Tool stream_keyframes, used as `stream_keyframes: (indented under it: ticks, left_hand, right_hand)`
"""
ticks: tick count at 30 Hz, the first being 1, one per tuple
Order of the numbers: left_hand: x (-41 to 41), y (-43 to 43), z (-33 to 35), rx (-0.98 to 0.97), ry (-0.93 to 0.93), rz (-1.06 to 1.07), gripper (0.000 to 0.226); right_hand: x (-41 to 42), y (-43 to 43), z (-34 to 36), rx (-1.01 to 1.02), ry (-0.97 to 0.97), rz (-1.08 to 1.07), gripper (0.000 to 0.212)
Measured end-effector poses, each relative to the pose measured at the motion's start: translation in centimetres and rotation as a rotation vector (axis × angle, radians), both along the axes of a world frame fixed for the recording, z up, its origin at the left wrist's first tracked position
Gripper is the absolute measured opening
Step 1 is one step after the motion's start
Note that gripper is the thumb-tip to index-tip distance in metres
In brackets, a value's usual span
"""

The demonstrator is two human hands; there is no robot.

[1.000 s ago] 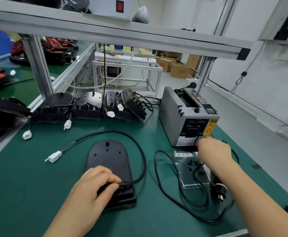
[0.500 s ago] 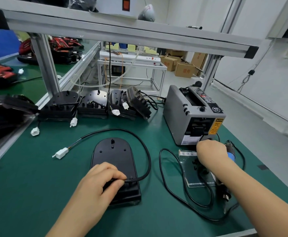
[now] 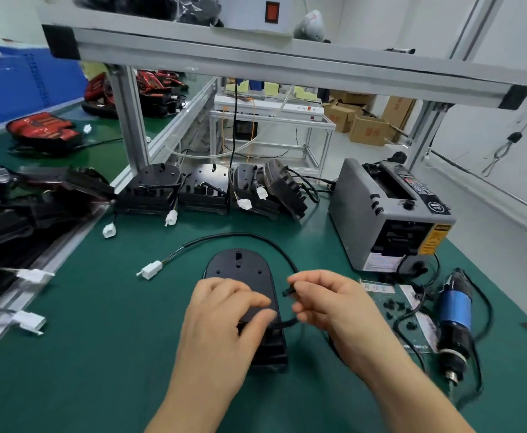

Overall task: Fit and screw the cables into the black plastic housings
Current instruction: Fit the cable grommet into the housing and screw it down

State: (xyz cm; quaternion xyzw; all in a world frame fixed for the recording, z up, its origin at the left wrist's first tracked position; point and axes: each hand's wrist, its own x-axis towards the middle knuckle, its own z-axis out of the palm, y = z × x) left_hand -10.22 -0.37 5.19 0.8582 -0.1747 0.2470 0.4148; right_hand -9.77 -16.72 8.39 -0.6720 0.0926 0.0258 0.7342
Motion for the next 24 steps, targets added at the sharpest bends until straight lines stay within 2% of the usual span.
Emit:
stream_keyframes:
  ticks: [4,9,14,18,24]
  left_hand:
    - [0.2,-0.7,0.5,-0.043,-0.038,0.103,0.008]
    - [0.4,-0.2,0.3,0.005,-0.149,0.138,0.006]
    - [0.4,0.2,0.2,0.165,-0.297,0.072,0.014]
    - [0.6,0.7,0.0,0.15,-0.298,-0.069,0.013]
    - [0.5,1.8,-0.8,0.218,-0.426,-0.104,0.016]
  right_hand:
    - [-0.5,1.9,-0.6,0.131,-0.029,-0.02,0.016]
    - [-0.9,2.4,-1.0,0.107,-0.052,-0.015,0.014]
    - [-1.3,2.3,-0.9,0.072,-0.048,0.014,0.013]
    - [-1.6,2.0,-0.9,0.026,-0.025,0.065,0.009]
    - [-2.0,1.4,-0.5,-0.071,0.105,0.264,0.009]
